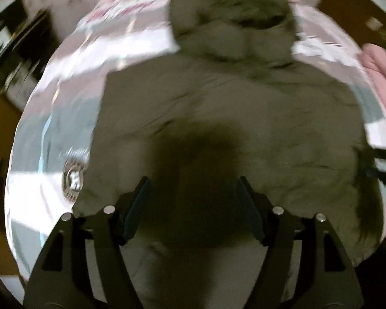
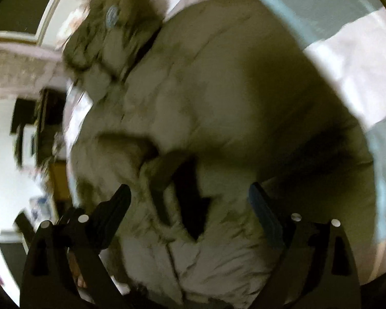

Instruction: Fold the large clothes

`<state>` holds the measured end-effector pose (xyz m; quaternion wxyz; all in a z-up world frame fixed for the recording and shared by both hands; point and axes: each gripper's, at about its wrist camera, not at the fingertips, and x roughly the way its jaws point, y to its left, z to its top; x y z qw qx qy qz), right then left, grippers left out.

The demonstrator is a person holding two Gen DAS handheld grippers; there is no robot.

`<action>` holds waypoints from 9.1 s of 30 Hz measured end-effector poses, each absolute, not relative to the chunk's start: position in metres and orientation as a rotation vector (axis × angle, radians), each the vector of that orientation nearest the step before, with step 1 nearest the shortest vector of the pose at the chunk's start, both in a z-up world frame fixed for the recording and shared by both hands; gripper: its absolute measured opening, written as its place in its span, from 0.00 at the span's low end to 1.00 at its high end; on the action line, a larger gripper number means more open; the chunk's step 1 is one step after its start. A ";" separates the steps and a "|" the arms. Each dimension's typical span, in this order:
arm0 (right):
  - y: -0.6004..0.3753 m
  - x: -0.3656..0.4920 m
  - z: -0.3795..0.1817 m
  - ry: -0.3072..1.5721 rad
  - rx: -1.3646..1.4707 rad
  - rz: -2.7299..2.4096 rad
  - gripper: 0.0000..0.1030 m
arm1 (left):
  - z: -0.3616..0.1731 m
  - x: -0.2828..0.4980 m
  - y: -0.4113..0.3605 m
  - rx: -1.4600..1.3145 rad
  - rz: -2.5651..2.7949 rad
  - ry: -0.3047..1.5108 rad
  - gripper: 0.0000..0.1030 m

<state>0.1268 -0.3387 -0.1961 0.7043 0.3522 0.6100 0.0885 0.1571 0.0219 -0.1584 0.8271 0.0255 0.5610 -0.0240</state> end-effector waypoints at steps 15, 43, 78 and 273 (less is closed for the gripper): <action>-0.255 0.158 -0.147 1.124 0.397 0.255 0.14 | -0.177 0.169 0.067 -0.035 0.128 1.251 0.73; -0.209 0.176 -0.165 1.126 0.182 0.187 0.61 | -0.186 0.177 0.087 -0.103 0.145 1.264 0.78; -0.416 0.122 -0.237 1.359 0.638 -0.313 0.61 | -0.204 0.178 0.101 -0.117 0.197 1.313 0.85; -0.247 0.218 -0.035 0.629 -0.025 0.090 0.04 | -0.138 0.151 0.067 -0.074 0.087 1.200 0.98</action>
